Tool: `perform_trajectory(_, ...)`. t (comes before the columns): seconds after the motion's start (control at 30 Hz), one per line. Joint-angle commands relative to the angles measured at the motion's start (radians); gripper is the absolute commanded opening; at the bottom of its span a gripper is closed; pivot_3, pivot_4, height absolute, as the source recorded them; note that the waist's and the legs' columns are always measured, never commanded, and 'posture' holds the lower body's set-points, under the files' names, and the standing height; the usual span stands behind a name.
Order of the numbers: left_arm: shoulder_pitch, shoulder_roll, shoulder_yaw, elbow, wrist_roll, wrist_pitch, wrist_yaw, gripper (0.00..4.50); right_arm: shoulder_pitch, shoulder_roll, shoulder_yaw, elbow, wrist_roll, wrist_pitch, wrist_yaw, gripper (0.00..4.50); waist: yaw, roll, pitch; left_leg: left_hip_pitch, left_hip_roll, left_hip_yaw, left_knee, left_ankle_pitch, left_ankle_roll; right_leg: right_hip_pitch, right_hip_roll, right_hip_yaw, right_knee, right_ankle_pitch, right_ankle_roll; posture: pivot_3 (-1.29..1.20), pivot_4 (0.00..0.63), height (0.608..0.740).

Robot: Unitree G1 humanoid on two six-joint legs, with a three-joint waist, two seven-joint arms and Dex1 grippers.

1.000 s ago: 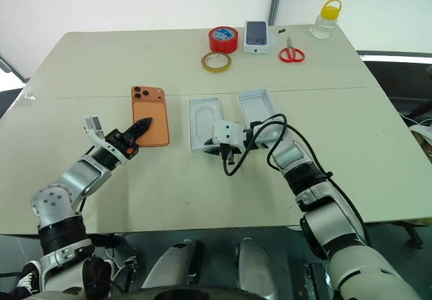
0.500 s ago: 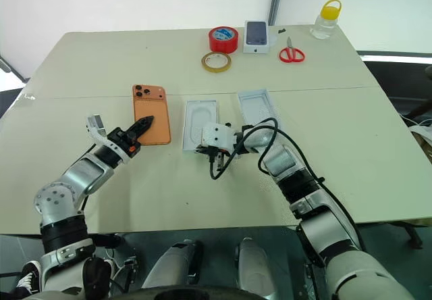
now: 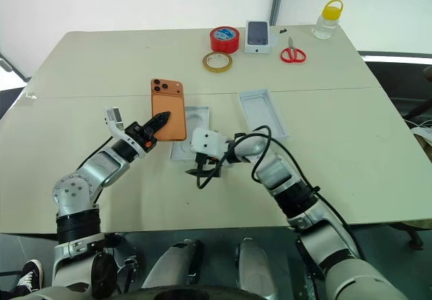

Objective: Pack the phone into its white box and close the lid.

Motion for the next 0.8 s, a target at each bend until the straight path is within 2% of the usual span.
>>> perform_trajectory(0.03, -0.018, 0.014, -0.022, -0.017, 0.01, -0.011, -0.045, 0.05, -0.019, -0.057, -0.096, -0.08, 0.1, 0.045, 0.057, 4.48, 0.0, 0.0, 0.0, 0.0, 0.0, 0.0, 0.0, 0.0, 0.0, 0.0, 0.0, 0.0, 0.0, 0.0, 0.0, 0.0, 0.15, 0.74)
perform_trajectory(0.23, -0.018, 0.013, -0.059, 0.05, 0.062, -0.007, -0.079, 0.05, -0.031, -0.189, -0.173, 0.057, 0.072, -0.027, 0.027, 4.48, 0.005, 0.0, 0.0, 0.0, 0.0, 0.0, 0.0, 0.0, 0.001, 0.001, 0.0, 0.0, -0.001, 0.0, 0.0, 0.0, 0.15, 0.74)
perform_trajectory(0.4, -0.024, 0.012, -0.079, 0.081, 0.083, 0.013, -0.094, 0.05, -0.043, -0.198, -0.186, 0.105, 0.072, -0.061, -0.003, 4.48, 0.0, -0.001, 0.001, 0.0, 0.0, 0.001, 0.0, 0.0, 0.001, 0.0, 0.0, 0.0, -0.001, 0.0, 0.0, 0.0, 0.15, 0.74)
perform_trajectory(0.5, -0.045, 0.008, -0.078, 0.091, 0.064, 0.04, -0.093, 1.37, -0.046, -0.187, -0.184, 0.112, 0.072, -0.07, -0.021, 4.5, 0.0, -0.001, 0.001, 0.0, 0.0, 0.001, 0.0, 0.0, 0.001, 0.0, 0.0, 0.0, -0.001, 0.0, 0.0, 0.0, 0.15, 0.74)
perform_trajectory(0.7, -0.07, 0.044, -0.09, 0.084, 0.087, 0.084, -0.095, 4.32, -0.052, -0.165, -0.174, 0.135, 0.067, -0.09, -0.039, 4.5, 0.005, -0.001, 0.002, 0.0, 0.0, 0.001, 0.0, 0.0, 0.0, 0.0, 0.0, 0.0, -0.001, 0.0, 0.0, 0.0, 0.15, 0.74)
perform_trajectory(0.8, -0.062, 0.073, -0.088, 0.067, 0.09, 0.103, -0.11, 4.32, -0.057, -0.161, -0.172, 0.152, 0.063, -0.103, -0.043, 4.5, 0.005, -0.001, 0.002, 0.0, 0.0, 0.001, 0.0, 0.001, -0.001, 0.0, 0.0, 0.0, -0.001, 0.0, 0.0, 0.0, 0.15, 0.74)
